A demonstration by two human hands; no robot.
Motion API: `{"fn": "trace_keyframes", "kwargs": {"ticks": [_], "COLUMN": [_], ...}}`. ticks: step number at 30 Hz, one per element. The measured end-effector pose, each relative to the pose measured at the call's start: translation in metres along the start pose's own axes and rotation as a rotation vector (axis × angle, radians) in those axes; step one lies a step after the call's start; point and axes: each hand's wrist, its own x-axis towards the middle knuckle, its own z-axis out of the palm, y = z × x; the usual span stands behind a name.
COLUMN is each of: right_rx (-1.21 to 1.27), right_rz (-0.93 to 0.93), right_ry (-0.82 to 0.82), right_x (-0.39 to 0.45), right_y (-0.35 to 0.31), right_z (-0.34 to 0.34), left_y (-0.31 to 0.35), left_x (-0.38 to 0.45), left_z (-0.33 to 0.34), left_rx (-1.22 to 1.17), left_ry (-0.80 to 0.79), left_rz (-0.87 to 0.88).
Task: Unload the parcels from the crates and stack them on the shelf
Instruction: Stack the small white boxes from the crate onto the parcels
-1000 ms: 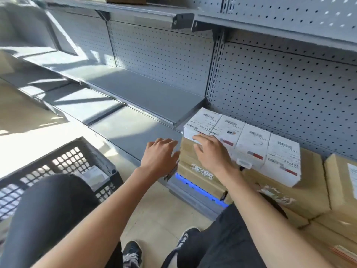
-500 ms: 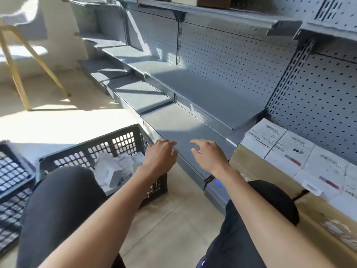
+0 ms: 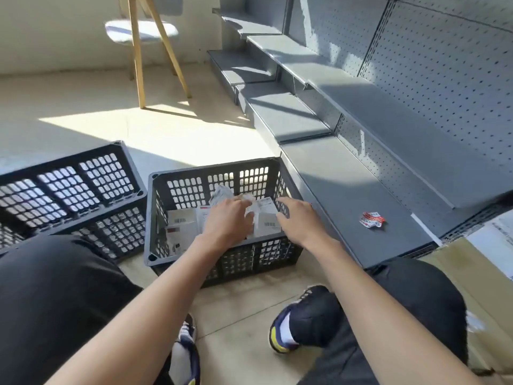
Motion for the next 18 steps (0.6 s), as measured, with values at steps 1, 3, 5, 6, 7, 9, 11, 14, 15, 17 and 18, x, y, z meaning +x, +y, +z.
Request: {"fn": "trace_keyframes", "kwargs": {"ticks": [1,3,5,6,7,9,11,14,15,17,18], "right_rx": [0.006,0.004,-0.002,0.0,0.001,-0.001,-0.003,0.001,0.004,0.01,0.012], "right_rz": [-0.004,0.003,0.017,0.029,0.044,0.069,0.093,0.14,0.157,0.173,0.177], "right_ry": [-0.019,-0.067,-0.121,-0.144,-0.161,-0.188,-0.212,-0.24,-0.249,-0.268,-0.28], "right_x": [0.006,0.017,0.029,0.035,0.042,0.055,0.069,0.091,0.1,0.117,0.126], "right_y": [-0.003,-0.005,-0.005,-0.004,-0.002,0.004,0.01,0.02,0.023,0.029,0.032], "right_z": [0.008,0.025,0.042,0.05,0.057,0.069,0.08,0.097,0.104,0.118,0.126], "left_y": [-0.008,-0.024,-0.038,-0.045,-0.052,-0.065,-0.078,-0.096,-0.101,-0.112,-0.117], "left_x": [0.0,0.0,0.005,0.008,0.012,0.02,0.029,0.045,0.052,0.066,0.073], "left_z": [0.002,0.006,0.011,0.014,0.018,0.028,0.041,0.06,0.067,0.083,0.091], "left_rx": [-0.001,-0.01,-0.035,-0.047,-0.058,-0.076,-0.105,-0.175,-0.196,-0.251,-0.283], "left_ry": [-0.009,-0.027,-0.034,-0.041,-0.049,-0.074,-0.099,-0.129,-0.14,-0.158,-0.164], "left_rz": [-0.021,-0.067,-0.115,-0.143,-0.171,-0.22,-0.258,-0.329,-0.349,-0.392,-0.416]}}
